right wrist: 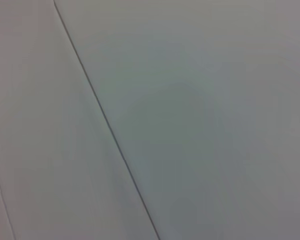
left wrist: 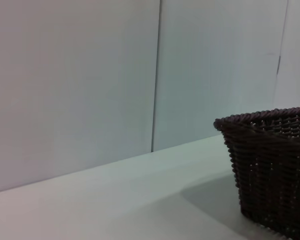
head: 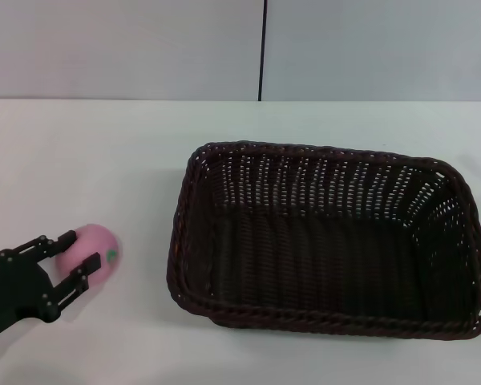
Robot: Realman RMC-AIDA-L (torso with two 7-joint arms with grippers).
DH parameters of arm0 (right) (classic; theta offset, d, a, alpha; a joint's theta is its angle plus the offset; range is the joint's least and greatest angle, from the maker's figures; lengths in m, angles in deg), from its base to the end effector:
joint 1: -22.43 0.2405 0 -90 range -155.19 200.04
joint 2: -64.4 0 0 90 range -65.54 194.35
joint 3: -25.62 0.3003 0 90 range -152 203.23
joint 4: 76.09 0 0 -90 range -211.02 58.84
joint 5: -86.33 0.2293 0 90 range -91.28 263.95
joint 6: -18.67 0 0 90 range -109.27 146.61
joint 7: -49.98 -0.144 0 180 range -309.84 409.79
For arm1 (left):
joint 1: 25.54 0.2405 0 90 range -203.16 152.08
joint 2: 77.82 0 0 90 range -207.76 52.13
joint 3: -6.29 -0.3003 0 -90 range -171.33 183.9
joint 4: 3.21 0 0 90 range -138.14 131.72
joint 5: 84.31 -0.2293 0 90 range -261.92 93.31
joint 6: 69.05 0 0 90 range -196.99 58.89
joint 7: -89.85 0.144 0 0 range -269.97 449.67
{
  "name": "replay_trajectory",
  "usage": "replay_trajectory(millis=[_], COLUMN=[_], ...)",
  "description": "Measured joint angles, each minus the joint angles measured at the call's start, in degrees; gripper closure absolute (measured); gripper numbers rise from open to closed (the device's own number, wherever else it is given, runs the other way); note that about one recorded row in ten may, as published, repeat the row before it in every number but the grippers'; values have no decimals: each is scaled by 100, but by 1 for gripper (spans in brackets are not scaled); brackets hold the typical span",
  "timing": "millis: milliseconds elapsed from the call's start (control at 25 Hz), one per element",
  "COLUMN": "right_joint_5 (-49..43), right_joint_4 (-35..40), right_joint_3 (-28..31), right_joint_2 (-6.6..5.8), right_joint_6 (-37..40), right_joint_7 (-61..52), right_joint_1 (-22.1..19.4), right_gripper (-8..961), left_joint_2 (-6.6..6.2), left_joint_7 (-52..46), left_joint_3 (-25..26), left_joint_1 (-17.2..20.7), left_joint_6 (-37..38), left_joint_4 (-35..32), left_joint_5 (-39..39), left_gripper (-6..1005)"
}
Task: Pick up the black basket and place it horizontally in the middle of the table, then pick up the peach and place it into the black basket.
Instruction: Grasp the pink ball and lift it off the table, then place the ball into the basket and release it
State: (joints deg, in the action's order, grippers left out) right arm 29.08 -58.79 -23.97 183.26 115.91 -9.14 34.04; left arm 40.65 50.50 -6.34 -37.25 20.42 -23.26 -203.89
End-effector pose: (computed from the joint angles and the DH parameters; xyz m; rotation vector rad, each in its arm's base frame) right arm 0.3729 0.2623 0.0068 -1.8284 0.7007 1.4038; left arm -0.4334 0.2174 -0.0311 -2.2975 -0.5640 -0.6550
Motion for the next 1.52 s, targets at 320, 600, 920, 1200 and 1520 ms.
replay_trajectory(millis=[320,600,920,1200,1520], right_joint_5=[12,34,45,49,49], right_joint_4=[-201,-257,-324,-324,-332], right_joint_3=[15,20,27,29,29], right_joint_2=[-3,3,6,14,15], right_joint_6=[-67,-115,-115,-72,14], right_joint_7=[4,6,6,6,-28], right_joint_1=[47,37,48,69,104], right_gripper=[405,405,405,405,405], left_joint_2=[1,-7,-43,-9,15], left_joint_7=[239,409,59,-40,228], left_joint_3=[197,494,1110,978,298], left_joint_1=[-1,-6,-166,-643,-1400], left_joint_6=[-18,70,1128,1698,1519], left_joint_4=[127,290,279,552,1630], left_joint_5=[44,98,322,285,269], left_gripper=[658,803,869,920,955])
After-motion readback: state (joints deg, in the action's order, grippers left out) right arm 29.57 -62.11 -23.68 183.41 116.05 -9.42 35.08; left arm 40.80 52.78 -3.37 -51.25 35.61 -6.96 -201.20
